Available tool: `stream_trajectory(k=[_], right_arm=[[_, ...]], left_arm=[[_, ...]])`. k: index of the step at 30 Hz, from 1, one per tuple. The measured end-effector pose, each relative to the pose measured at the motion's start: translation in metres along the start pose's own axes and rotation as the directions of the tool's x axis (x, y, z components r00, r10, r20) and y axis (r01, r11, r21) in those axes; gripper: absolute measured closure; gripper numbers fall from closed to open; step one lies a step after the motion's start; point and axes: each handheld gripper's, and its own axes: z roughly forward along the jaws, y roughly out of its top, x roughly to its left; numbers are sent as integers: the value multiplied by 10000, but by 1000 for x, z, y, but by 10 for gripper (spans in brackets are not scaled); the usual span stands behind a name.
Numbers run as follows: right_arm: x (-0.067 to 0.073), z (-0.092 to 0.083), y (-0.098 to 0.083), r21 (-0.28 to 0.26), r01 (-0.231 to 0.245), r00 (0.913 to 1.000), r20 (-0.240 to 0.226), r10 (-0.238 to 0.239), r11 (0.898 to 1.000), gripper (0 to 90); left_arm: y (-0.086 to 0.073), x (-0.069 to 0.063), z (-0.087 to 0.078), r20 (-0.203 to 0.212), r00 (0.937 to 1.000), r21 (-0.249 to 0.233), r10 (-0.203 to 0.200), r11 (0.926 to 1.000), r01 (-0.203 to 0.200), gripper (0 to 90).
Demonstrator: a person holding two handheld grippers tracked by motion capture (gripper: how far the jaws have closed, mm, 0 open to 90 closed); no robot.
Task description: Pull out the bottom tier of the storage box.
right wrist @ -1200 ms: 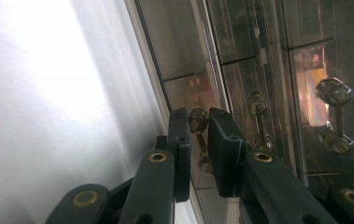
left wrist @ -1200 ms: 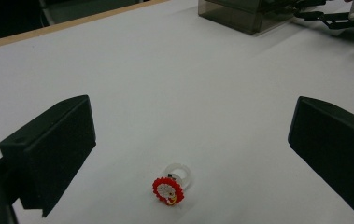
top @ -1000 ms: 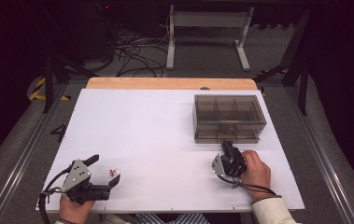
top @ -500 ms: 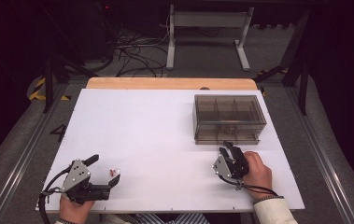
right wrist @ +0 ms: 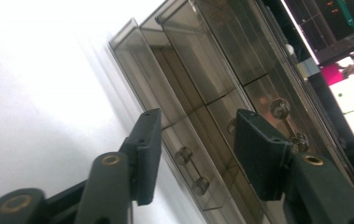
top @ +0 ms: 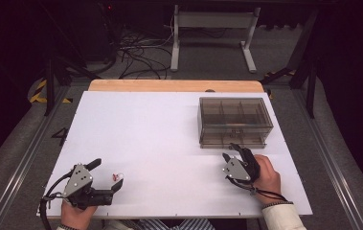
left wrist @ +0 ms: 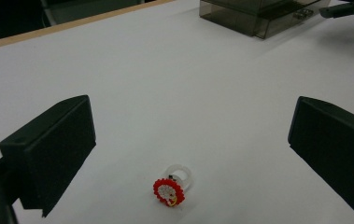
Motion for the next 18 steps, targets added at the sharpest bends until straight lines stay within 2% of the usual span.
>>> stream_trajectory(k=[1, 2, 3, 4, 6, 12, 14, 18], right_arm=[[-2, -2, 0, -102, -218, 9996, -196, 216, 9997, 491], [-7, -6, 2, -342, -705, 9960, -568, 685, 9969, 469], [-10, -8, 2, -501, -914, 9933, -761, 875, 9945, 458], [-10, -8, 2, -501, -914, 9933, -761, 875, 9945, 458], [-16, -13, 4, -707, -1500, 9825, -1220, 1407, 9862, 440], [-19, -14, 5, -806, -1683, 9783, -1357, 1565, 9824, 441], [-20, -13, 5, -690, -1817, 9733, -1552, 1694, 9809, 452], [-24, -15, 5, -800, -1884, 9694, -1750, 1723, 9788, 460]], left_arm=[[0, 0, 0, 24, 10000, -15, 27, 10000, -27, 14], [0, -1, -1, 49, 10000, -48, 61, 10000, -60, 14], [0, -1, -2, 64, 10000, -57, 31, 10000, -31, 14], [0, -1, -2, 64, 10000, -57, 31, 10000, -31, 14], [0, -1, -2, 28, 10000, -90, -1, 10000, 1, 14], [0, -1, -1, 32, 10000, -59, -51, 10000, 51, 14], [0, -1, -1, 15, 10000, -52, -23, 10000, 23, 14], [0, -2, -2, -22, 10000, -107, -2, 9999, 2, 14]])
